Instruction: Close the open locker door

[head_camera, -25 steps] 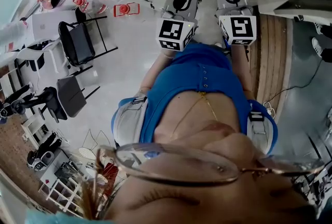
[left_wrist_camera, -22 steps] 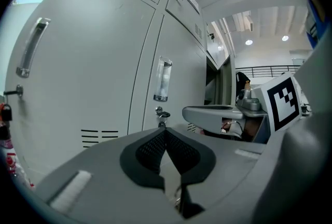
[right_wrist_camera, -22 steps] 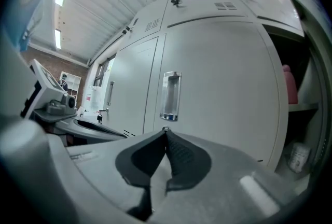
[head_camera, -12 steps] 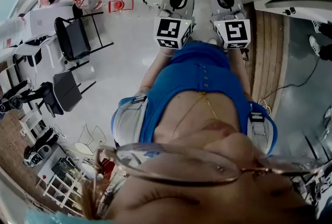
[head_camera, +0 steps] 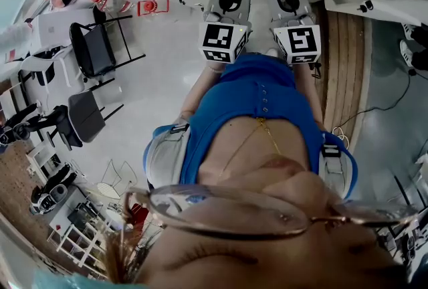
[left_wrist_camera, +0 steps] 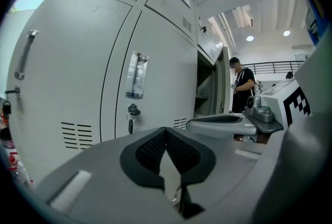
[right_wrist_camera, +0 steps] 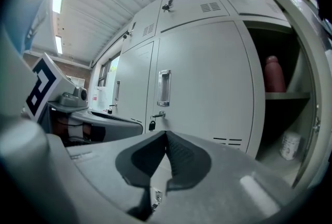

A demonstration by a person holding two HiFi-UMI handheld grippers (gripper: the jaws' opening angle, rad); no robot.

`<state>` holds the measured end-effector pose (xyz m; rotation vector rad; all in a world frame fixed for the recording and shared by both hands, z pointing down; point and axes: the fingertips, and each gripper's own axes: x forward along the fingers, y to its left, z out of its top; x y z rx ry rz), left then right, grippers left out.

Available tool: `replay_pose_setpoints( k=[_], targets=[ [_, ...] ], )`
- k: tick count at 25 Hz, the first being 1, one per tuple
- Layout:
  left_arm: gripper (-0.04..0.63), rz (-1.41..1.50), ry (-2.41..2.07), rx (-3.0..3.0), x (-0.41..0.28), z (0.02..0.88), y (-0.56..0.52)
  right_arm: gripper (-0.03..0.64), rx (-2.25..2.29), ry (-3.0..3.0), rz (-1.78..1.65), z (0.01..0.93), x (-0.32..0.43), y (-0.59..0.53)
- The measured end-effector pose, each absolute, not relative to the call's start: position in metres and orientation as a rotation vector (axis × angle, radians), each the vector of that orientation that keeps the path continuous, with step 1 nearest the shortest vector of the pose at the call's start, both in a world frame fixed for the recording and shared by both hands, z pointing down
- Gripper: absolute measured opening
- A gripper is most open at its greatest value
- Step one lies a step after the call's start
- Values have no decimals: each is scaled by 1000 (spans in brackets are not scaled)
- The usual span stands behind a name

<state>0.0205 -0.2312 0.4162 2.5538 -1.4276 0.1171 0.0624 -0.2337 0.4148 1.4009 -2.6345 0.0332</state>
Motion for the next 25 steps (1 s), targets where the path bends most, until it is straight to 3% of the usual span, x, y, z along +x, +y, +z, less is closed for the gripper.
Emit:
replay_pose_setpoints(
  k=[25],
  targets=[
    [-2, 125, -1421, 2582, 49, 410, -213, 2, 1359, -2658, 38, 411, 80, -212]
  ],
)
